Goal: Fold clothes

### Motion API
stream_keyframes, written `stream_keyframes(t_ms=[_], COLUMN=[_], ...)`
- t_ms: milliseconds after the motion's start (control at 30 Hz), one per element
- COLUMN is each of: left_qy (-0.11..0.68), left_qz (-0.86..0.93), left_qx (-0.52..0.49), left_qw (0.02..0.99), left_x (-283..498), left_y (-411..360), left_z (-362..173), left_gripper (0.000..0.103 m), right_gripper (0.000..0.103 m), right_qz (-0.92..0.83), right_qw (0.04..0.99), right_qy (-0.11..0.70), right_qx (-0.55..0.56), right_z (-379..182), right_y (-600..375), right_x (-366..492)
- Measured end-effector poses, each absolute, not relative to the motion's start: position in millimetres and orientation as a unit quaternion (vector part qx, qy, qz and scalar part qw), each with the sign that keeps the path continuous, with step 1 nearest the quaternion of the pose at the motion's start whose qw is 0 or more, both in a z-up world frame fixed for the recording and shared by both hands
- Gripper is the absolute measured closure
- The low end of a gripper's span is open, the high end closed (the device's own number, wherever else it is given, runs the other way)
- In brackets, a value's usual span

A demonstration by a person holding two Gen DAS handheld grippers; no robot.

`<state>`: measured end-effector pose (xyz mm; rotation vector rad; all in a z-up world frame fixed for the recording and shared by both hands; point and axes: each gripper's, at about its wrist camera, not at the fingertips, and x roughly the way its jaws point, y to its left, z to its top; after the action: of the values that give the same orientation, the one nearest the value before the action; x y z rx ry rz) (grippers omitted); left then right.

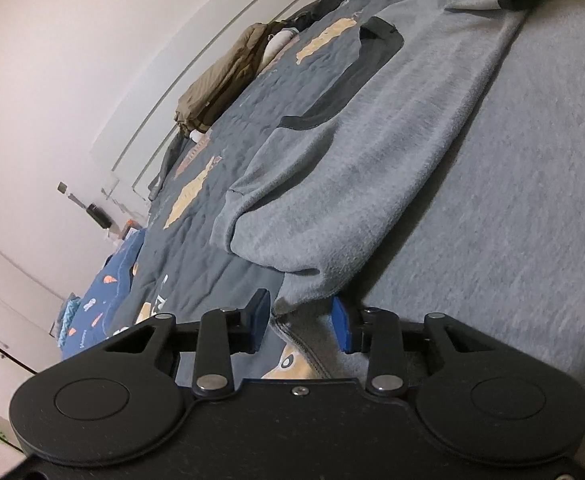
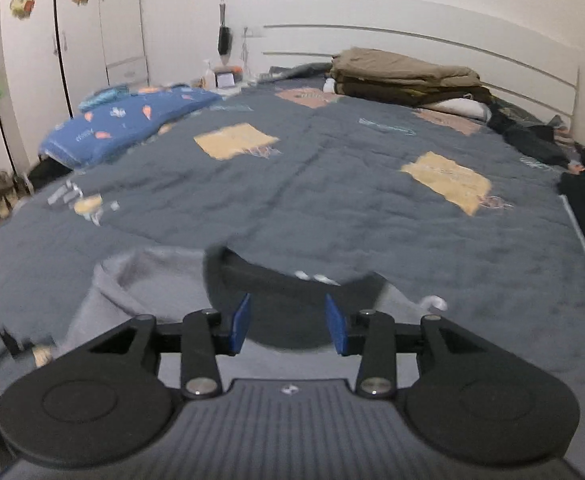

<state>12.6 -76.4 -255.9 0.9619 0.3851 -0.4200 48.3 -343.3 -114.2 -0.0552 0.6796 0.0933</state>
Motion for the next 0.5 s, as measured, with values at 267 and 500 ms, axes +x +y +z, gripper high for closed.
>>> stream_keyframes(t_ms=[267,500], left_qy=[0.186,0.190], left_qz=[-0.196,-0.198], left_qx=[0.460,0.455], left_qw=[0.845,0.847], left_x=[12,13], left_y=[-80,-79], left_z=[-257,-256], left_gripper=[0.069,0.068], right_gripper=[0.062,0.062], right_qz=[0.042,0.044], right_qw=[0.904,0.895], right_qy=[0.389,0.389], right_qx=[-0.174,-0.213], right_z=[-180,-198], right_y=[-329,-331], right_x=[-7,-17])
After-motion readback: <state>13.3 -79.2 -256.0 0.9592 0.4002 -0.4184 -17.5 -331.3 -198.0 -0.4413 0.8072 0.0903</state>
